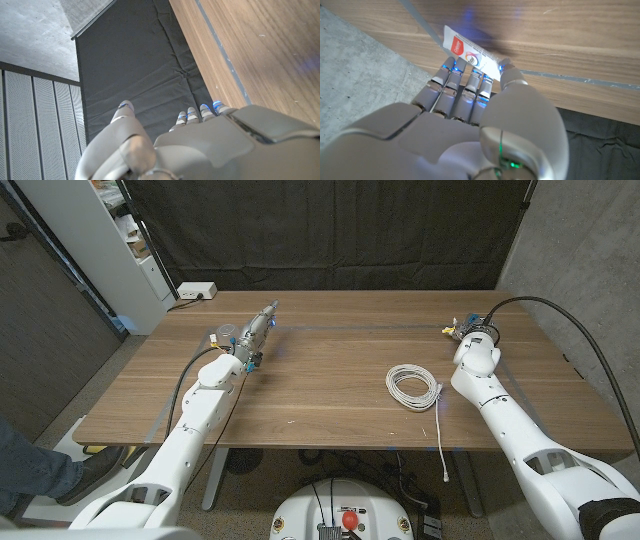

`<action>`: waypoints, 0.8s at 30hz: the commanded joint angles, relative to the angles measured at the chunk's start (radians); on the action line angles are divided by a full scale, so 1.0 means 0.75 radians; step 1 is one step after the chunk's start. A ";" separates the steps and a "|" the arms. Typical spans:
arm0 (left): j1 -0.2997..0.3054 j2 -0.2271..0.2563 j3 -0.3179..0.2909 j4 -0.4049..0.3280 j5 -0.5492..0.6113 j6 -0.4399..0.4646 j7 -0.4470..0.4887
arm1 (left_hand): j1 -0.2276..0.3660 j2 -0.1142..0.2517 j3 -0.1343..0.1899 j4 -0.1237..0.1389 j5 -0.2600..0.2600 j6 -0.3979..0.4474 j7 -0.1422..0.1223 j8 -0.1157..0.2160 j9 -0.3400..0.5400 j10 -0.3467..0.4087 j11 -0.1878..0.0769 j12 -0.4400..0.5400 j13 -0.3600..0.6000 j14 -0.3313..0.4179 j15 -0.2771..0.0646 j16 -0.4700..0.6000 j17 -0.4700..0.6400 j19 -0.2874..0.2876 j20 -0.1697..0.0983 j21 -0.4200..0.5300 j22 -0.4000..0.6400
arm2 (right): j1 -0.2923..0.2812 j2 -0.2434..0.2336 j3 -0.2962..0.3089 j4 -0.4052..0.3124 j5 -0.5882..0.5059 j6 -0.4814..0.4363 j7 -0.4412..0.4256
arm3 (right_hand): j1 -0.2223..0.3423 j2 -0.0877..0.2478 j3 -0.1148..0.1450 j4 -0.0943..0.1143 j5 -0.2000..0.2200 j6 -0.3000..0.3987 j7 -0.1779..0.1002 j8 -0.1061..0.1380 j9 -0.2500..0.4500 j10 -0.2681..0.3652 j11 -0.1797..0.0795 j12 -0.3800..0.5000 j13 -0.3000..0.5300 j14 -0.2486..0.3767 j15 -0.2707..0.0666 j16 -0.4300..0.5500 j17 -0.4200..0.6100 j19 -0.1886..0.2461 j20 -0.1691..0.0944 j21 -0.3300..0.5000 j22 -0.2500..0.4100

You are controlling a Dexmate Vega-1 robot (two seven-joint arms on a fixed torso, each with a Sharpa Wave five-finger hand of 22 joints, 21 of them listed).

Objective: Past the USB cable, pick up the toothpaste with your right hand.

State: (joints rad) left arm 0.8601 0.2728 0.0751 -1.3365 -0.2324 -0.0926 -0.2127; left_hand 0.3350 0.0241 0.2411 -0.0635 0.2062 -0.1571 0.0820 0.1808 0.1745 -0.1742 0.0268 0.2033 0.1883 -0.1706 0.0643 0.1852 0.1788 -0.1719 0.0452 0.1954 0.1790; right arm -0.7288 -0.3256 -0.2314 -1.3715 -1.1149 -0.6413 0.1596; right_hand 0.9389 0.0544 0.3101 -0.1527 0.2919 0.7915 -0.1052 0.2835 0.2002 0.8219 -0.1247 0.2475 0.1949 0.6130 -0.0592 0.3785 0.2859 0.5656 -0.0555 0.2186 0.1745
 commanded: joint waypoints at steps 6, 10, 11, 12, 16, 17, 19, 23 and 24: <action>0.021 0.008 -0.009 -0.017 -0.020 -0.021 -0.021 | -0.004 0.013 0.002 -0.007 -0.002 0.001 0.005 0.009 0.004 -0.083 0.011 0.003 0.004 -0.105 0.007 0.003 0.004 -0.132 0.005 0.002 0.002 | -0.048 -0.004 0.020 -0.155 -0.076 -0.035 0.077 | 0.024 0.001 -0.014 0.001 -0.008 0.012 0.001 -0.005 0.002 0.016 0.008 -0.003 0.006 0.008 -0.130 0.007 0.003 0.007 -0.058 0.002 0.007; 0.024 0.007 -0.008 -0.025 -0.017 -0.021 -0.014 | -0.004 0.013 0.002 -0.007 -0.002 0.001 0.005 0.009 0.004 -0.083 0.010 0.003 0.004 -0.105 0.007 0.004 0.004 -0.132 0.005 0.002 0.002 | -0.055 -0.004 0.026 -0.180 -0.094 -0.036 0.089 | 0.026 0.001 -0.017 0.003 -0.010 0.014 0.000 -0.007 0.002 0.013 0.002 -0.006 0.006 0.011 -0.131 0.006 0.002 0.007 -0.058 0.002 0.007; 0.023 0.010 -0.006 -0.024 -0.019 -0.020 -0.021 | -0.004 0.013 0.002 -0.008 -0.002 0.002 0.004 0.009 0.004 -0.083 0.010 0.003 0.004 -0.106 0.007 0.003 0.004 -0.132 0.005 0.002 0.002 | -0.057 -0.004 0.028 -0.186 -0.099 -0.036 0.093 | 0.026 0.001 -0.018 0.003 -0.010 0.014 0.000 -0.007 0.002 0.013 0.002 -0.006 0.006 0.011 -0.132 0.007 0.002 0.006 -0.058 0.002 0.007; 0.024 0.009 -0.006 -0.025 -0.020 -0.022 -0.021 | -0.004 0.013 0.002 -0.008 -0.002 0.002 0.005 0.009 0.004 -0.082 0.010 0.003 0.004 -0.106 0.007 0.003 0.004 -0.132 0.005 0.002 0.002 | -0.058 -0.004 0.029 -0.192 -0.104 -0.036 0.096 | 0.028 0.002 -0.020 0.004 -0.011 0.015 0.000 -0.008 0.002 0.012 0.017 -0.008 0.006 0.011 -0.131 0.007 0.002 0.007 -0.058 0.002 0.007; 0.026 0.008 -0.007 -0.029 -0.022 -0.022 -0.019 | -0.004 0.014 0.002 -0.008 -0.002 0.003 0.005 0.009 0.004 -0.082 0.010 0.003 0.004 -0.106 0.007 0.003 0.004 -0.132 0.005 0.002 0.002 | -0.066 -0.002 0.034 -0.212 -0.122 -0.035 0.103 | 0.028 0.004 -0.022 0.007 -0.013 0.017 0.002 -0.010 0.002 0.014 0.004 -0.009 0.006 0.013 -0.133 0.005 0.000 0.005 -0.058 0.001 0.007; 0.026 0.012 -0.005 -0.032 -0.019 -0.021 -0.021 | -0.004 0.014 0.002 -0.008 -0.002 0.003 0.005 0.009 0.004 -0.083 0.010 0.003 0.004 -0.106 0.008 0.003 0.004 -0.132 0.005 0.002 0.002 | -0.068 -0.001 0.037 -0.218 -0.124 -0.035 0.106 | 0.031 0.004 -0.023 0.005 -0.014 0.017 0.004 -0.011 0.002 0.015 0.007 -0.009 0.006 0.013 -0.133 0.005 0.000 0.005 -0.057 0.000 0.007; 0.026 0.010 -0.006 -0.031 -0.022 -0.022 -0.022 | -0.004 0.014 0.002 -0.009 -0.002 0.003 0.005 0.009 0.004 -0.083 0.011 0.003 0.004 -0.106 0.008 0.003 0.004 -0.132 0.005 0.002 0.002 | -0.072 0.000 0.041 -0.229 -0.131 -0.033 0.109 | 0.029 0.004 -0.024 0.007 -0.015 0.017 0.003 -0.011 0.002 0.014 0.006 -0.010 0.007 0.013 -0.130 0.004 0.000 0.004 -0.057 0.000 0.007; 0.022 0.011 -0.001 -0.024 -0.018 -0.028 -0.026 | -0.004 0.015 0.002 -0.009 -0.002 0.003 0.005 0.009 0.004 -0.083 0.011 0.003 0.004 -0.105 0.007 0.003 0.004 -0.132 0.004 0.003 0.002 | -0.081 0.004 0.051 -0.252 -0.142 -0.028 0.107 | 0.033 0.005 -0.027 0.008 -0.017 0.016 0.001 -0.014 0.003 0.009 0.002 -0.014 0.007 0.013 -0.129 0.003 -0.001 0.004 -0.055 0.000 0.008; 0.020 0.009 -0.002 -0.018 -0.023 -0.033 -0.030 | -0.004 0.015 0.002 -0.009 -0.002 0.003 0.005 0.009 0.004 -0.083 0.011 0.003 0.004 -0.106 0.007 0.003 0.004 -0.132 0.004 0.003 0.002 | -0.083 0.006 0.053 -0.258 -0.144 -0.026 0.107 | 0.032 0.006 -0.029 0.009 -0.017 0.017 0.000 -0.015 0.003 0.011 -0.001 -0.014 0.007 0.013 -0.129 0.003 -0.001 0.004 -0.056 0.000 0.008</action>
State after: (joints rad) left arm 0.8771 0.2796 0.0705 -1.3558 -0.2461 -0.1078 -0.2275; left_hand 0.3295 0.0295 0.2411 -0.0634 0.2062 -0.1572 0.0820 0.1808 0.1745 -0.1742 0.0268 0.2032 0.1883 -0.1706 0.0643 0.1852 0.1788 -0.1720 0.0452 0.1954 0.1789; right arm -0.7731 -0.3277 -0.2080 -1.5143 -1.1939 -0.6656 0.2290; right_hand 0.9536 0.0581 0.2937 -0.1446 0.2808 0.7967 -0.0998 0.2755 0.1999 0.8271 -0.1195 0.2397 0.1979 0.6129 -0.0591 0.3785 0.2830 0.5655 -0.0555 0.2185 0.1744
